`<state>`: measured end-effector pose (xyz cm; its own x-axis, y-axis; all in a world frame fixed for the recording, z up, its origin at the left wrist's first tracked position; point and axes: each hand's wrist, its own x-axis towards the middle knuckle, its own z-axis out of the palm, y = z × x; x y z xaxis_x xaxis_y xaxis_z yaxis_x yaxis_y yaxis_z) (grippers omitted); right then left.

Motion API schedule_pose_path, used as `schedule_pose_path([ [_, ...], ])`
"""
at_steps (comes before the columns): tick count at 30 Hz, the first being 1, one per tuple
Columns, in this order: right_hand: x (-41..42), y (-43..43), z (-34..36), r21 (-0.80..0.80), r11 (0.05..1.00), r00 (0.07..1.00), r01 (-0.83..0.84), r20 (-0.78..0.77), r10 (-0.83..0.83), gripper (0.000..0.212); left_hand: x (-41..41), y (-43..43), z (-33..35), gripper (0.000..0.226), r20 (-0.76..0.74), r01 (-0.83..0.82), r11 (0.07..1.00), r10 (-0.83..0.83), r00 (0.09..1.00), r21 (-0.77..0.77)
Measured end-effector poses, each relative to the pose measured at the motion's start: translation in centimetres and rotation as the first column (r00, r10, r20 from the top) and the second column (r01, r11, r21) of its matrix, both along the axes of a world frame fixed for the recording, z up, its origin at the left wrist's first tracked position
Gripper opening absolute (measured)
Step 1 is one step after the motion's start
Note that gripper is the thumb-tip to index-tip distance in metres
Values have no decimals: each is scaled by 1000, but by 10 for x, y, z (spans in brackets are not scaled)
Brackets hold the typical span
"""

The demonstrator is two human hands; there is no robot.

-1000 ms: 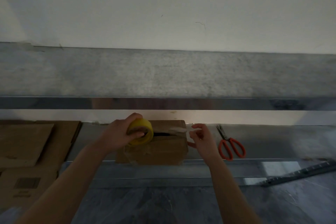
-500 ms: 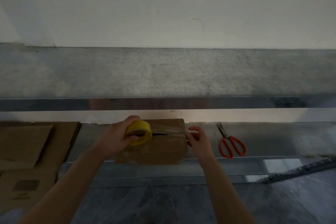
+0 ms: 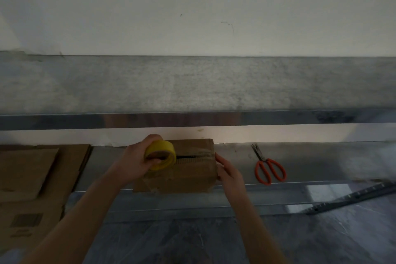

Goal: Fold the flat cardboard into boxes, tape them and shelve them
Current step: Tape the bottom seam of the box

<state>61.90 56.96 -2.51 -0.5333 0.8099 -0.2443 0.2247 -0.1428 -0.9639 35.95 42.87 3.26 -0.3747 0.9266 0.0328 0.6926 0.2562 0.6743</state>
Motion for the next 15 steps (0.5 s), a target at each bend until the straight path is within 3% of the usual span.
schedule_pose_path([
  [2, 4, -2, 1, -52, 996, 994, -74, -82, 70, 47, 3, -1, 2, 67, 55, 5, 1000, -6, 998, 6],
  [6, -3, -3, 7, 139, 978, 982, -156, 129, 138, 75, 11, -8, 5, 80, 186, 30, 999, -37, 982, 39],
  [11, -10, -5, 3, 199, 976, 987, -87, 147, 58, 63, 10, -20, 3, 57, 252, -58, 997, 43, 967, 56],
  [15, -9, -7, 2, 209, 972, 984, -104, 165, 70, 65, 1, -26, 5, 59, 205, -108, 993, 96, 974, 47],
])
